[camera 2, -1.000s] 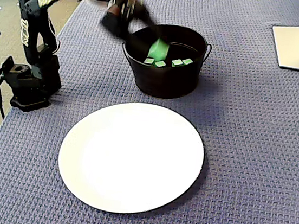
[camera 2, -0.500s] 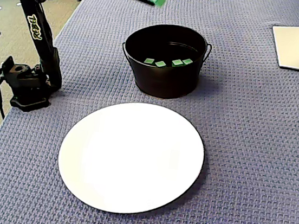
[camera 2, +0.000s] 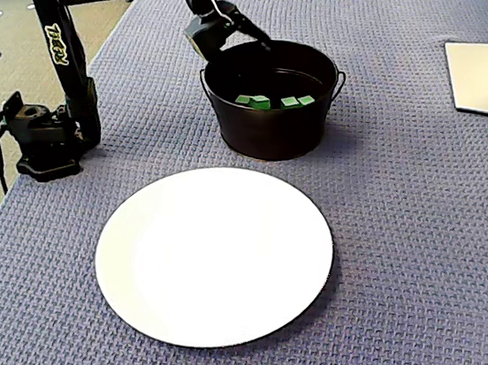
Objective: Pick up the items on the white plate and put them in the black container.
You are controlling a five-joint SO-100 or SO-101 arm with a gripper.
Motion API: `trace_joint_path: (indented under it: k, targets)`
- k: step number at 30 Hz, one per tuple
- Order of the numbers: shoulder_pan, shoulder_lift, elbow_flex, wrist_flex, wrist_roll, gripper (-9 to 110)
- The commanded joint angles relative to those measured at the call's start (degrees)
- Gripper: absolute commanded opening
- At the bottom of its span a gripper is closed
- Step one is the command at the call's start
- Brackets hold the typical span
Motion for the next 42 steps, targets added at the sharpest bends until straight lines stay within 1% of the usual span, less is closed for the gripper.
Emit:
trace_joint_path:
  k: [1, 5, 7, 8, 9, 13, 15, 16, 19, 22, 24, 27, 30, 33, 37, 42]
  targets:
    - [4.9, 3.5, -23.0, 13.0, 1.1, 39]
    - [13.3, 7.7, -50.4, 32.5, -1.0, 34]
    - [17.4, 13.4, -55.9, 39.6, -2.8, 32]
    - [19.0, 17.7, -54.6, 41.7, -4.0, 32]
    - [20.7, 24.0, -48.5, 40.7, -5.2, 32]
    - [22.5, 56.2, -8.5, 28.1, -17.9, 33]
    - [23.6, 67.1, 4.9, 23.3, -20.4, 35]
    - [24.9, 71.1, 10.2, 20.8, -22.1, 35]
    - [25.7, 78.1, 21.3, 19.0, -27.2, 36]
    - [27.7, 84.6, 37.4, 10.3, -36.9, 35]
    - [30.4, 84.6, 45.6, 4.7, -38.5, 35]
    - [31.6, 84.6, 54.8, 1.6, -44.1, 35]
    - [31.6, 84.6, 62.8, 0.6, -54.0, 35]
    - [32.5, 84.6, 66.6, 5.6, -65.2, 36]
    - [31.4, 84.6, 67.8, 16.8, -73.1, 40]
    - [30.5, 84.6, 72.2, 19.3, -75.8, 40]
